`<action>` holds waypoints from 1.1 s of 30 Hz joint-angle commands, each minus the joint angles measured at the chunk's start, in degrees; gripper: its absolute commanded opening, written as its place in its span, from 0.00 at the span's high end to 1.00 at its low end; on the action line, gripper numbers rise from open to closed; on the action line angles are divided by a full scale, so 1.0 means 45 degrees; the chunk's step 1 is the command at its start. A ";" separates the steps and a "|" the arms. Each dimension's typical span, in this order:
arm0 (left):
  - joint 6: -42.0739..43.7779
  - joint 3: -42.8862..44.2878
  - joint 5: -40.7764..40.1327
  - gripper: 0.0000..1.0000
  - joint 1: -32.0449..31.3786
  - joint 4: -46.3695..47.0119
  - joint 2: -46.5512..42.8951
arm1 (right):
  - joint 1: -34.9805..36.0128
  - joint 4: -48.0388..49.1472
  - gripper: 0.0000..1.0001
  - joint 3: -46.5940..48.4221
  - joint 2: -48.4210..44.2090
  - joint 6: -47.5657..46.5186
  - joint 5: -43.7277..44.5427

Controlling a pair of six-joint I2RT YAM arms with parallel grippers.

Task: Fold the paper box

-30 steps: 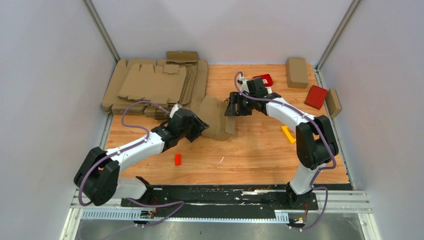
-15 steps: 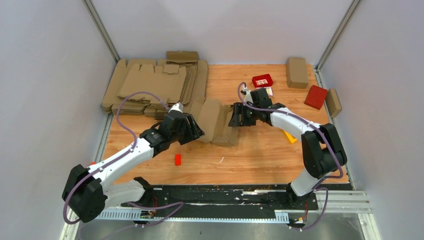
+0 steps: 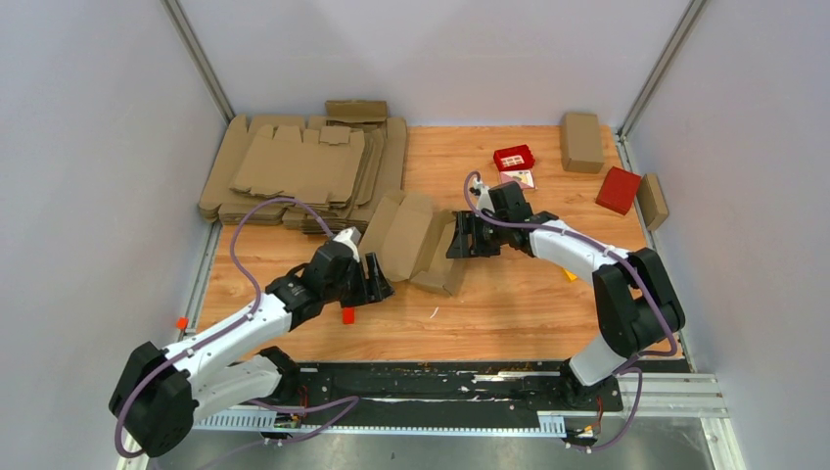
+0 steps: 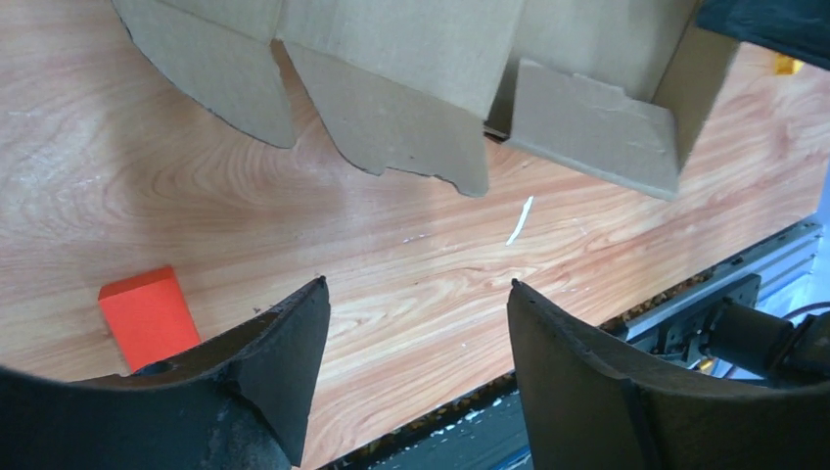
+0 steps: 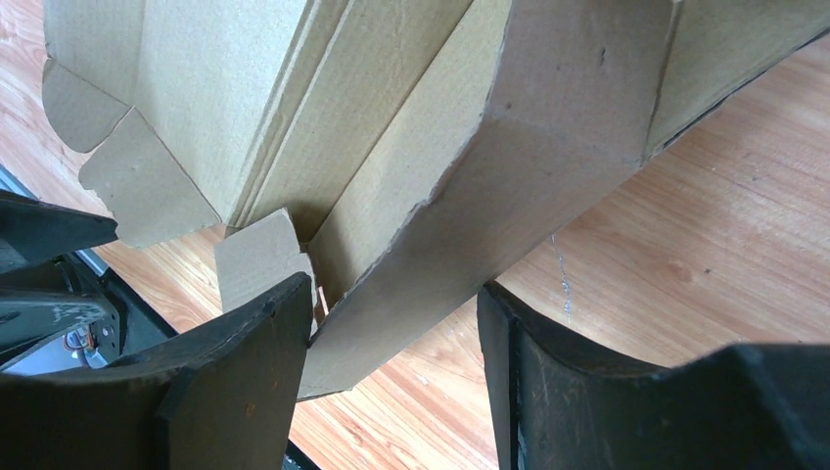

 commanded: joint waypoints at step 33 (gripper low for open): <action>-0.4403 -0.1549 -0.2170 0.78 0.0236 0.5129 0.1489 | 0.0115 0.0860 0.38 -0.0432 -0.0570 0.0067 -0.0321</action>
